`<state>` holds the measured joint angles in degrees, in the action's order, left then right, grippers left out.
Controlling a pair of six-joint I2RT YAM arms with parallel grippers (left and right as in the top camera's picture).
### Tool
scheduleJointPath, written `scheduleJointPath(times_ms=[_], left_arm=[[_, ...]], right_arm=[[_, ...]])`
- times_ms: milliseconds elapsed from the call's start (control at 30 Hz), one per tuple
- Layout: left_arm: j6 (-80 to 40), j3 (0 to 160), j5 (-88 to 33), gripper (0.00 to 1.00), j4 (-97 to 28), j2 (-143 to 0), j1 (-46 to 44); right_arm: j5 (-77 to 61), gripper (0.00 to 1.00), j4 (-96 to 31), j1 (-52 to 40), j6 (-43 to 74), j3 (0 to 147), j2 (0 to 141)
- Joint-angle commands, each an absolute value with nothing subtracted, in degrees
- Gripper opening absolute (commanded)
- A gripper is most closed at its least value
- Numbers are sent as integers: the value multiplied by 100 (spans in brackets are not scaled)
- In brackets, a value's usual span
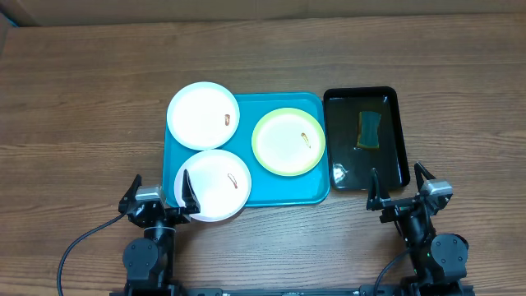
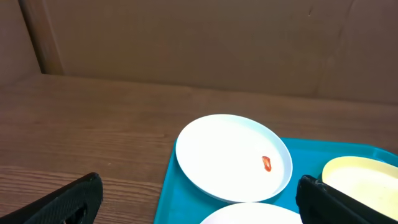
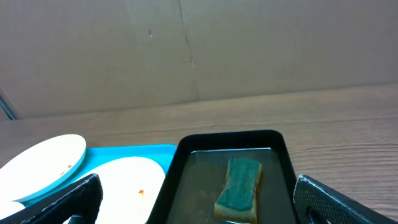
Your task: Clean dirty plates on tray and stack at the side
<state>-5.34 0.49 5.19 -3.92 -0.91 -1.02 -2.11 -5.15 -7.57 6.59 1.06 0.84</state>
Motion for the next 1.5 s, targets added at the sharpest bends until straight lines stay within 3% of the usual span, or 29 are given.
scheduleJointPath(times_ms=[0,1467], left_arm=[[-469,27,552,100,-386,-30,-67],[-471,27,548,100,-386,-32,-67]], right_arm=[[-158,100,-469,-738,635,45,16],[-158,100,-469,-738,635,45,16]])
